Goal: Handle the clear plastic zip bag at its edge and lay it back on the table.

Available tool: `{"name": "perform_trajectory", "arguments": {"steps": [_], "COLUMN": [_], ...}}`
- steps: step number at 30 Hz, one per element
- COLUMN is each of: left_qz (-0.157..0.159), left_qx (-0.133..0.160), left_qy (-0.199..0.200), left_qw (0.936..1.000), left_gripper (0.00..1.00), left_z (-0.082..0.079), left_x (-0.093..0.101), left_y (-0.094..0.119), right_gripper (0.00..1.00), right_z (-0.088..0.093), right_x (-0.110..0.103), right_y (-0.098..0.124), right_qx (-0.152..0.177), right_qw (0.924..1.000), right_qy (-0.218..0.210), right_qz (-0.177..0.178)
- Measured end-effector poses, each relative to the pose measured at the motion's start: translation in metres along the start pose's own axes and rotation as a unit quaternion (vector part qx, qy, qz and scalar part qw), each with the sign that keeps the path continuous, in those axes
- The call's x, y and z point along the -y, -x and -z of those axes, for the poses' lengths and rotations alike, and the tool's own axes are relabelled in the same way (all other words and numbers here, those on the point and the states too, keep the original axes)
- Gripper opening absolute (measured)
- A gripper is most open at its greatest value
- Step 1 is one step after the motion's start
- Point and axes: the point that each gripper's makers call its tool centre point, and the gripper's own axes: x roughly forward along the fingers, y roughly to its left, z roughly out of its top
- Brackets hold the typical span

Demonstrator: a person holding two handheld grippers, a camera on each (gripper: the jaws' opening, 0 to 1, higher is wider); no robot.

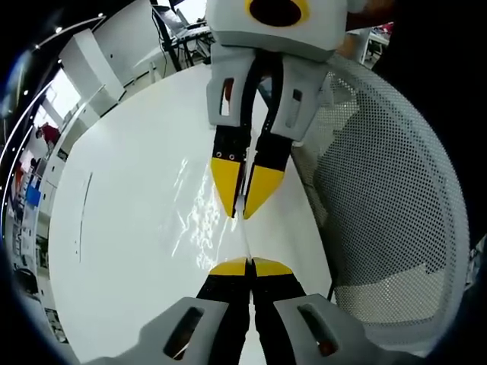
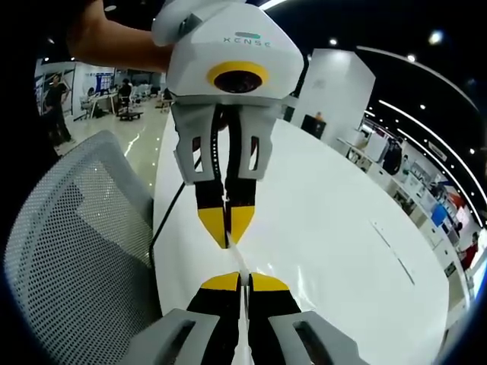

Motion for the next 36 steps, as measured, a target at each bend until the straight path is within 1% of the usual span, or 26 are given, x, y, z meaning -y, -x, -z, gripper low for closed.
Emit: {"name": "perform_trajectory", "arguments": {"steps": [36], "left_qz": [-0.006], "left_qx": [-0.007], "left_qy": [0.002], "left_qw": [1.0], "left_gripper": [0.0], "left_z": [0.0047], "left_x": [-0.0019], "left_y": [0.0032], "right_gripper": [0.0], "right_z": [0.0021], "right_x": [0.0058], "right_y": [-0.0008], "right_qx": [0.003], "right_qw": [1.0], "right_qy": [-0.004], "right_qz": [0.007]}}
